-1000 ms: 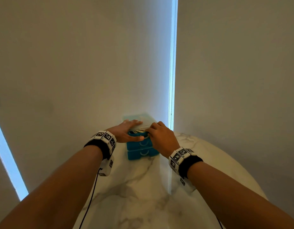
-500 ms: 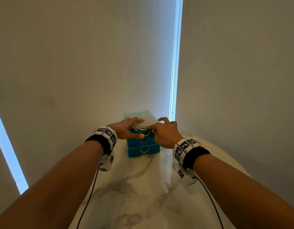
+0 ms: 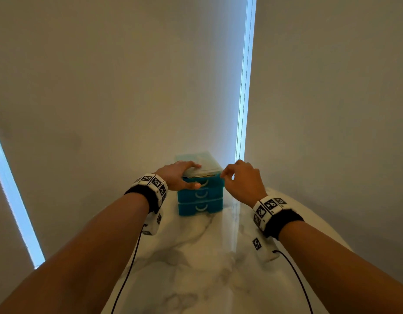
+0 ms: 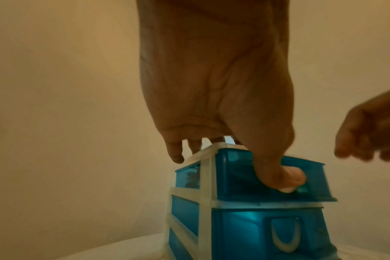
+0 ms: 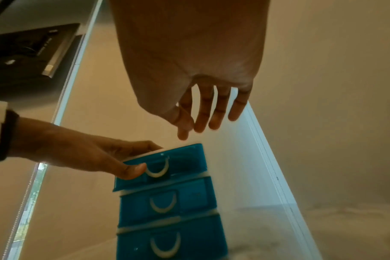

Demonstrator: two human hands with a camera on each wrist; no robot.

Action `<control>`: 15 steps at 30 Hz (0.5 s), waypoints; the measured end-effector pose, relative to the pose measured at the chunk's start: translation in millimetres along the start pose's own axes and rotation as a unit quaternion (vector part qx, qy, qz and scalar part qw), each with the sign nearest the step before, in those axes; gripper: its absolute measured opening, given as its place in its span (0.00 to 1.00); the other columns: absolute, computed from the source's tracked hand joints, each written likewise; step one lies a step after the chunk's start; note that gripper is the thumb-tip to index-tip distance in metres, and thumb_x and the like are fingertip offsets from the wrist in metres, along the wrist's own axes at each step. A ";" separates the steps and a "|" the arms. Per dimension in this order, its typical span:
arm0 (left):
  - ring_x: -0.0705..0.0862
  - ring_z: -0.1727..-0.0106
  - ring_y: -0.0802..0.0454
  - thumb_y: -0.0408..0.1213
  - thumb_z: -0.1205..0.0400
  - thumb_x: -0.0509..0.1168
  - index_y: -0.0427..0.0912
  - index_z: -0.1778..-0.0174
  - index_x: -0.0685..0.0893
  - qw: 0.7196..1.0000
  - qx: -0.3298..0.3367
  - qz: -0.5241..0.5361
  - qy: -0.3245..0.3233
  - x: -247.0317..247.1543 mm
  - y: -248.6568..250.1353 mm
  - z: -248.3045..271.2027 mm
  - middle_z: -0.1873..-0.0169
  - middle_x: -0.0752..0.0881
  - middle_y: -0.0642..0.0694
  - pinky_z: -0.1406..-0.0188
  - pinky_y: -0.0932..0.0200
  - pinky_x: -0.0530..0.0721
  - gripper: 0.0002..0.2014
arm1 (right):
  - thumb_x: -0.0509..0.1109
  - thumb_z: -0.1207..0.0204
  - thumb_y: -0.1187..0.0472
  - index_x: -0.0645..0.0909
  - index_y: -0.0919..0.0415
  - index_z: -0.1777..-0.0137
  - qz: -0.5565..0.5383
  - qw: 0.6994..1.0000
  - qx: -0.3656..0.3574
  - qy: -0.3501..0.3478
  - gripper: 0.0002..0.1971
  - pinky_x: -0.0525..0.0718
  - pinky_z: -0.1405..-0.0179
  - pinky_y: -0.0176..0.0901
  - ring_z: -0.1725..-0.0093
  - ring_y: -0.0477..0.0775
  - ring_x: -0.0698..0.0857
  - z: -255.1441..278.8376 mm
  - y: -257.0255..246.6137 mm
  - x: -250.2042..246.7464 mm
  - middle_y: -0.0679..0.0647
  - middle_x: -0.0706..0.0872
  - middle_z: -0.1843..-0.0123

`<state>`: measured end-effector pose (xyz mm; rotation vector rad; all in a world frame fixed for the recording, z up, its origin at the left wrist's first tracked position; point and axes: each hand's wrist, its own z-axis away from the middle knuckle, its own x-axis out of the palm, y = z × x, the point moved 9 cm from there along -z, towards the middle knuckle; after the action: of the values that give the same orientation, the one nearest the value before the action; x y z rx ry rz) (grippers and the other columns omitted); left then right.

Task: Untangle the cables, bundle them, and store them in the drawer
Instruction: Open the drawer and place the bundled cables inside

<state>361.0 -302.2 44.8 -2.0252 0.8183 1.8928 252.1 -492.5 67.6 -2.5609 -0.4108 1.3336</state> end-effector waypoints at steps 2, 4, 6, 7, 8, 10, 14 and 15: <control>0.84 0.31 0.44 0.63 0.17 0.73 0.65 0.18 0.71 0.996 0.001 -0.066 0.063 -8.6 6.1 -0.7 0.19 0.77 0.53 0.33 0.44 0.84 0.32 | 0.70 0.15 0.55 0.93 0.49 0.43 -0.014 0.997 0.022 -0.068 0.10 0.88 0.35 0.59 0.47 0.53 0.89 9.3 13.4 18.9 0.48 0.91 0.45; 0.85 0.33 0.44 0.59 0.16 0.73 0.64 0.20 0.73 0.994 0.007 -0.064 0.089 -9.3 7.3 -2.6 0.20 0.79 0.53 0.37 0.45 0.83 0.29 | 0.70 0.14 0.57 0.92 0.51 0.42 -0.048 0.990 0.025 -0.128 0.09 0.91 0.36 0.55 0.48 0.50 0.90 21.4 18.5 32.9 0.48 0.93 0.45; 0.85 0.32 0.44 0.56 0.16 0.74 0.65 0.20 0.73 0.996 0.015 -0.020 0.080 -4.3 0.3 -5.0 0.20 0.79 0.53 0.35 0.45 0.83 0.28 | 0.71 0.14 0.57 0.92 0.52 0.41 -0.076 0.971 0.015 -0.225 0.08 0.91 0.37 0.48 0.49 0.48 0.91 37.4 15.3 51.8 0.48 0.94 0.45; 0.85 0.32 0.44 0.55 0.15 0.74 0.65 0.20 0.72 0.997 0.021 -0.005 0.073 -1.5 -3.8 -6.4 0.20 0.79 0.52 0.33 0.45 0.83 0.29 | 0.72 0.14 0.56 0.92 0.52 0.41 -0.074 0.953 0.009 -0.293 0.09 0.89 0.37 0.47 0.48 0.48 0.92 48.4 11.4 64.3 0.48 0.94 0.45; 0.85 0.32 0.44 0.54 0.15 0.74 0.66 0.19 0.71 0.997 0.024 0.000 0.068 0.3 -6.0 -7.1 0.19 0.78 0.52 0.32 0.44 0.83 0.29 | 0.73 0.15 0.54 0.92 0.52 0.40 -0.061 0.930 0.002 -0.363 0.09 0.88 0.36 0.46 0.46 0.48 0.92 59.8 7.7 78.1 0.48 0.95 0.45; 0.85 0.31 0.44 0.55 0.14 0.73 0.67 0.18 0.68 0.997 0.028 0.008 0.067 3.0 -7.6 -8.6 0.18 0.76 0.50 0.32 0.41 0.85 0.30 | 0.74 0.17 0.48 0.93 0.49 0.42 -0.018 0.878 -0.016 -0.478 0.10 0.87 0.32 0.51 0.43 0.51 0.92 76.6 0.1 102.9 0.48 0.95 0.45; 0.80 0.25 0.44 0.58 0.12 0.68 0.66 0.15 0.63 0.997 0.035 -0.003 0.066 7.8 -8.4 -13.0 0.18 0.70 0.48 0.31 0.37 0.84 0.31 | 0.71 0.12 0.53 0.92 0.61 0.34 -0.033 0.811 0.046 -0.582 0.15 0.88 0.30 0.51 0.40 0.54 0.93 51.2 -15.2 135.4 0.54 0.96 0.42; 0.79 0.23 0.43 0.60 0.12 0.67 0.66 0.14 0.62 0.998 0.032 -0.011 0.060 10.2 -10.6 -15.4 0.17 0.69 0.48 0.30 0.36 0.84 0.31 | 0.71 0.12 0.55 0.92 0.64 0.34 -0.048 0.824 0.074 -0.560 0.16 0.89 0.30 0.51 0.40 0.55 0.94 32.7 -18.3 140.6 0.55 0.96 0.43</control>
<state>379.7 -304.3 34.8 -2.1169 0.8698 1.7249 299.6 -424.4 -51.9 -1.3288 -0.5524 2.5638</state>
